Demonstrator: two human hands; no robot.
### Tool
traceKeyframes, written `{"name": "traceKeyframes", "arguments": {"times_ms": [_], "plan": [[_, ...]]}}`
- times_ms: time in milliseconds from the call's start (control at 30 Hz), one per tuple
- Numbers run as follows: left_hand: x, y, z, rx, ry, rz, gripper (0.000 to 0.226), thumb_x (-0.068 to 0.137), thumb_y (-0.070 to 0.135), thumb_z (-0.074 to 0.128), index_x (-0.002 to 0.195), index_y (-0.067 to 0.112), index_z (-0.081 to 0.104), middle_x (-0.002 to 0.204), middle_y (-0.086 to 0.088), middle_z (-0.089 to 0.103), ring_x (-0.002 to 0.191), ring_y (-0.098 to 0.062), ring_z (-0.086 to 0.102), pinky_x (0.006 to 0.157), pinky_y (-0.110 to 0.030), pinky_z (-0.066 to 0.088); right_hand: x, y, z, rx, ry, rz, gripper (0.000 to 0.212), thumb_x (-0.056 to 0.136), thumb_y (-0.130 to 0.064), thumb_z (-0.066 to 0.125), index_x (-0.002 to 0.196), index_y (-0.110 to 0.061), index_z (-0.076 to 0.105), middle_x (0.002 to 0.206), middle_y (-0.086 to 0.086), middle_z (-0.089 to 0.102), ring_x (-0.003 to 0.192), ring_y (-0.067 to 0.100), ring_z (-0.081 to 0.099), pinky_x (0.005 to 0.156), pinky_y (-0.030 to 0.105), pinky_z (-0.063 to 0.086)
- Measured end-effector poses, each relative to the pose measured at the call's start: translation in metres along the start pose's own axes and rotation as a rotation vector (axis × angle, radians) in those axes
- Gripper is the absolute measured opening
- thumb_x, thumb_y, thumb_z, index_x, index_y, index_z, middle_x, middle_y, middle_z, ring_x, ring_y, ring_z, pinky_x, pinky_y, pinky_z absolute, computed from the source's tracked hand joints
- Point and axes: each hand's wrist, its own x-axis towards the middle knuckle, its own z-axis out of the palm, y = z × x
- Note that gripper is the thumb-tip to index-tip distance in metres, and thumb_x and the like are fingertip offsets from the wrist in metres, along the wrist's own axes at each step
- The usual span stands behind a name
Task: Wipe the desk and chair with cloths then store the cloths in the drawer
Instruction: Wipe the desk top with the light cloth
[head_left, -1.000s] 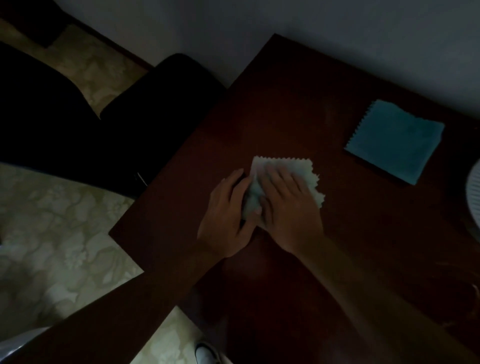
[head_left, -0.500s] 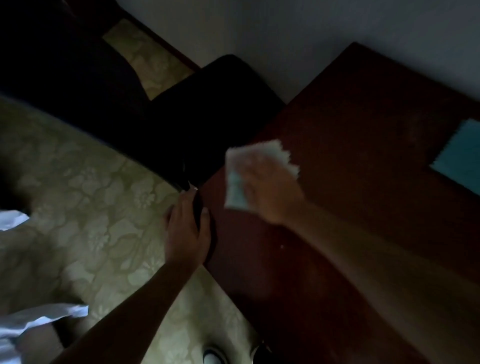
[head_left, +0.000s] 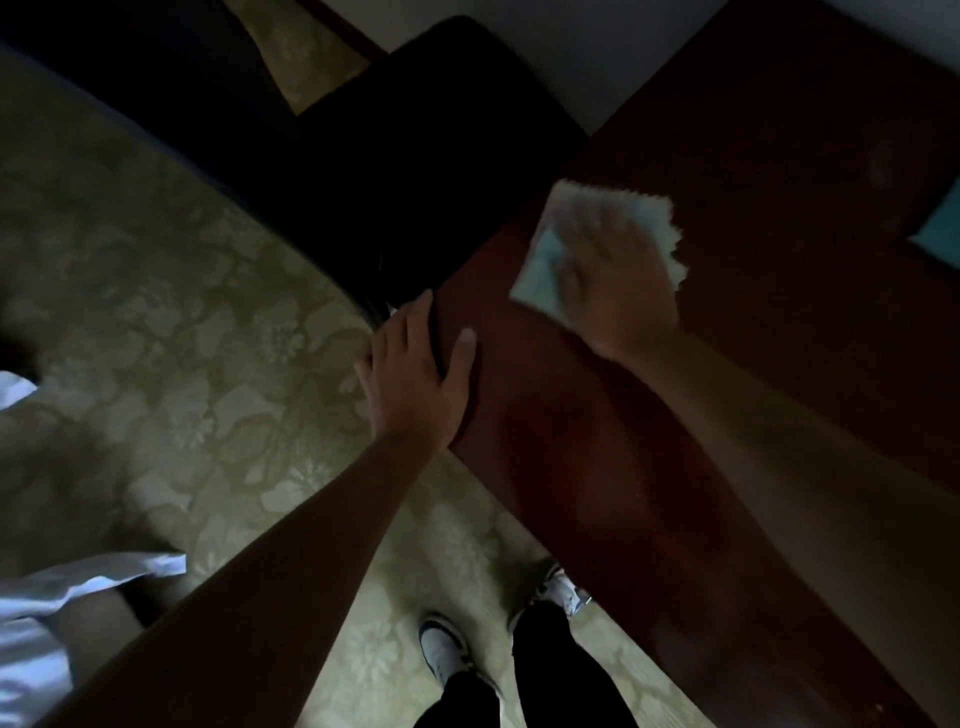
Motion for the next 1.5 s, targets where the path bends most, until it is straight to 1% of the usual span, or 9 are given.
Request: {"name": "traceKeyframes", "arguments": {"times_ms": [67, 233, 433, 600, 700, 900, 1133, 1333, 1500], "plan": [[0.000, -0.001, 0.003, 0.050, 0.012, 0.035, 0.074, 0.090, 0.065, 0.027, 0.149, 0.020, 0.035, 0.146, -0.007, 0.046, 0.135, -0.024, 0.039, 0.112, -0.045, 0.021, -0.012, -0.005, 0.000, -0.025, 0.011, 0.077, 0.060, 0.102, -0.040, 0.016, 0.154, -0.011, 0.026, 0.159, 0.014, 0.029, 0.148, 0.033, 0.022, 0.120, 0.050, 0.019], [-0.007, 0.000, 0.003, 0.087, 0.034, 0.095, 0.071, 0.091, 0.060, 0.033, 0.145, 0.015, 0.041, 0.150, -0.013, 0.041, 0.138, -0.031, 0.036, 0.111, -0.051, 0.020, -0.140, -0.028, -0.001, -0.031, -0.155, -0.320, 0.051, 0.105, -0.037, 0.027, 0.147, -0.012, 0.040, 0.155, 0.010, 0.037, 0.146, 0.031, 0.029, 0.120, 0.051, 0.021], [-0.033, 0.064, 0.025, 0.014, -0.080, 0.431, 0.054, 0.097, 0.044, 0.038, 0.142, 0.015, 0.046, 0.152, -0.006, 0.042, 0.145, -0.022, 0.030, 0.118, -0.046, 0.018, -0.062, 0.085, -0.030, -0.064, 0.081, 0.257, 0.058, 0.106, -0.039, 0.018, 0.153, -0.007, 0.028, 0.158, 0.018, 0.030, 0.147, 0.035, 0.025, 0.118, 0.051, 0.023], [-0.032, 0.083, 0.036, 0.031, -0.063, 0.370, 0.057, 0.095, 0.049, 0.039, 0.140, 0.015, 0.049, 0.151, -0.006, 0.045, 0.144, -0.021, 0.032, 0.118, -0.044, 0.020, -0.196, -0.021, -0.010, -0.030, -0.061, -0.076, 0.052, 0.106, -0.033, 0.029, 0.152, -0.010, 0.030, 0.160, 0.014, 0.024, 0.150, 0.032, 0.017, 0.119, 0.054, 0.021], [-0.031, 0.083, 0.036, 0.050, -0.066, 0.378, 0.057, 0.094, 0.050, 0.041, 0.138, 0.016, 0.050, 0.150, -0.006, 0.045, 0.144, -0.022, 0.032, 0.118, -0.044, 0.020, -0.197, 0.006, -0.011, -0.026, -0.073, -0.219, 0.049, 0.106, -0.032, 0.032, 0.150, -0.011, 0.033, 0.157, 0.014, 0.028, 0.148, 0.033, 0.022, 0.119, 0.054, 0.022], [-0.031, 0.084, 0.035, 0.053, -0.057, 0.376, 0.057, 0.092, 0.049, 0.041, 0.137, 0.015, 0.050, 0.151, -0.006, 0.044, 0.144, -0.023, 0.031, 0.117, -0.045, 0.020, -0.107, 0.075, -0.029, -0.083, 0.055, 0.360, 0.057, 0.107, -0.039, 0.016, 0.156, -0.011, 0.019, 0.162, 0.014, 0.018, 0.151, 0.030, 0.012, 0.121, 0.051, 0.017], [-0.033, 0.083, 0.037, 0.015, -0.051, 0.408, 0.055, 0.092, 0.048, 0.043, 0.135, 0.015, 0.051, 0.150, -0.007, 0.044, 0.144, -0.024, 0.030, 0.115, -0.048, 0.023, -0.228, -0.018, -0.016, -0.106, -0.209, -0.107, 0.058, 0.105, -0.040, 0.015, 0.156, -0.014, 0.008, 0.164, 0.013, 0.012, 0.151, 0.033, 0.006, 0.121, 0.051, 0.012], [-0.036, 0.082, 0.035, -0.026, -0.070, 0.451, 0.054, 0.090, 0.047, 0.043, 0.133, 0.016, 0.053, 0.149, -0.005, 0.045, 0.144, -0.024, 0.032, 0.115, -0.045, 0.021, -0.160, 0.053, -0.027, -0.065, 0.032, 0.354, 0.060, 0.104, -0.042, 0.021, 0.155, -0.010, 0.022, 0.161, 0.016, 0.022, 0.150, 0.035, 0.014, 0.119, 0.054, 0.019], [-0.036, 0.080, 0.034, -0.026, -0.077, 0.444, 0.054, 0.091, 0.047, 0.040, 0.134, 0.017, 0.052, 0.150, -0.004, 0.044, 0.145, -0.022, 0.030, 0.116, -0.044, 0.021, -0.228, -0.027, -0.002, -0.043, -0.024, 0.030, 0.054, 0.105, -0.041, 0.034, 0.152, -0.014, 0.033, 0.159, 0.011, 0.030, 0.149, 0.029, 0.020, 0.120, 0.050, 0.020]]}}
